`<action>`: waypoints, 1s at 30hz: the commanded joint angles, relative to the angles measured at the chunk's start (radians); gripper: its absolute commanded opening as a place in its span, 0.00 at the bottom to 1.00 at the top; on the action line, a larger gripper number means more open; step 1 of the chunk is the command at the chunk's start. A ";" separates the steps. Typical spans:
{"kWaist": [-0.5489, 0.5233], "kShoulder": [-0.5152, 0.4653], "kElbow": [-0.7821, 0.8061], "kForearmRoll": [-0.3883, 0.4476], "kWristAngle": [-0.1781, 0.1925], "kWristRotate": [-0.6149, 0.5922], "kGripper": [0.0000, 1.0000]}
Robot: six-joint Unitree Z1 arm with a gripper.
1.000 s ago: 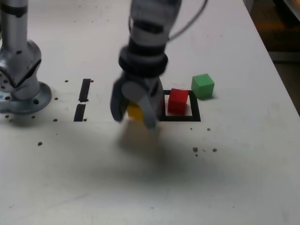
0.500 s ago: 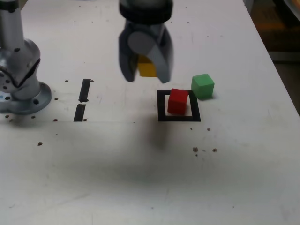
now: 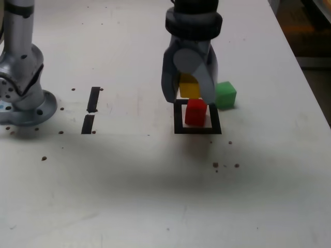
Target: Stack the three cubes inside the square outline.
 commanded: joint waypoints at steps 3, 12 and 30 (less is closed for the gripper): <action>0.020 0.030 0.000 -0.012 -0.001 0.022 0.19; 0.034 0.097 -0.013 -0.046 -0.004 0.070 0.19; 0.044 0.091 0.007 -0.068 -0.006 0.079 0.45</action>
